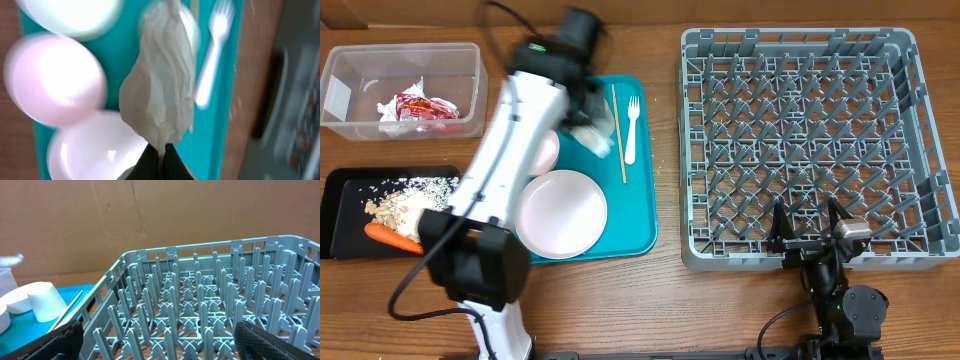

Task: Sort waste into correct bins and load items into the dishwasher rack
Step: 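Carry the napkin left and drop it into the clear bin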

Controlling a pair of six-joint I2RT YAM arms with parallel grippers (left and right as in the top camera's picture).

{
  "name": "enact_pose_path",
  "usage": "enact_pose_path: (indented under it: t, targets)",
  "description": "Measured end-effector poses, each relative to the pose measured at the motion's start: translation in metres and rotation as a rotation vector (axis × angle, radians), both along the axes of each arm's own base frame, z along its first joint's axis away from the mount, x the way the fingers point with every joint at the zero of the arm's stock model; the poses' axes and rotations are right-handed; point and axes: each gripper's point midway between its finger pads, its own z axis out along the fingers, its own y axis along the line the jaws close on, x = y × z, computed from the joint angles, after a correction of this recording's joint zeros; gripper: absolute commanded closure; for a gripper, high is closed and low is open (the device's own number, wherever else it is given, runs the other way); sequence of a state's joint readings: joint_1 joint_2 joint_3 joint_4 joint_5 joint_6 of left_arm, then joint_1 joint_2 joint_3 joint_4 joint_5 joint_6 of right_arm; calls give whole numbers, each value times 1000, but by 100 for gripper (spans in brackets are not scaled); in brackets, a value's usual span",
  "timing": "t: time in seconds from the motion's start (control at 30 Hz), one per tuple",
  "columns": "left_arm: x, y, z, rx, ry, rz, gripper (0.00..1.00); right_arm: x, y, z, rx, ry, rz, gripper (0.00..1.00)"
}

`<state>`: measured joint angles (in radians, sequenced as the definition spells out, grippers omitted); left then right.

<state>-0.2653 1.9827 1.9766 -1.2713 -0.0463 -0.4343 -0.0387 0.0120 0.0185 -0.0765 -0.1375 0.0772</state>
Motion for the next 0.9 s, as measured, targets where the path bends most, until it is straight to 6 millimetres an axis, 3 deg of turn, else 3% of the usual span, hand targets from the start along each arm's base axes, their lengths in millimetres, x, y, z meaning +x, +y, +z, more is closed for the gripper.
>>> enact_pose_path:
  t: [0.17,0.33,0.43,0.53,0.57,0.6,0.67,0.8,0.9]
  targets:
    - [63,95,27,-32,-224,239,96,0,0,0,0,-1,0,0]
    - [94,187,53,-53,-415,474,96,0,0,0,0,0,0,0]
    - [106,226,61,-55,-498,561,95,0,0,0,0,0,0,0]
    - [115,250,53,-51,-522,607,92,0,0,0,0,-1,0,0]
    - [117,257,46,-49,-520,620,87,0,0,0,0,-1,0,0]
    - [119,263,37,-47,-509,633,74,0,0,0,0,0,0,0]
    - [124,275,16,-41,-487,657,32,0,0,0,0,-1,0,0]
    - [132,297,-24,-36,-453,699,22,0,0,0,0,0,0,0]
    - [130,308,-36,-30,-436,716,16,0,0,0,0,0,0,0]
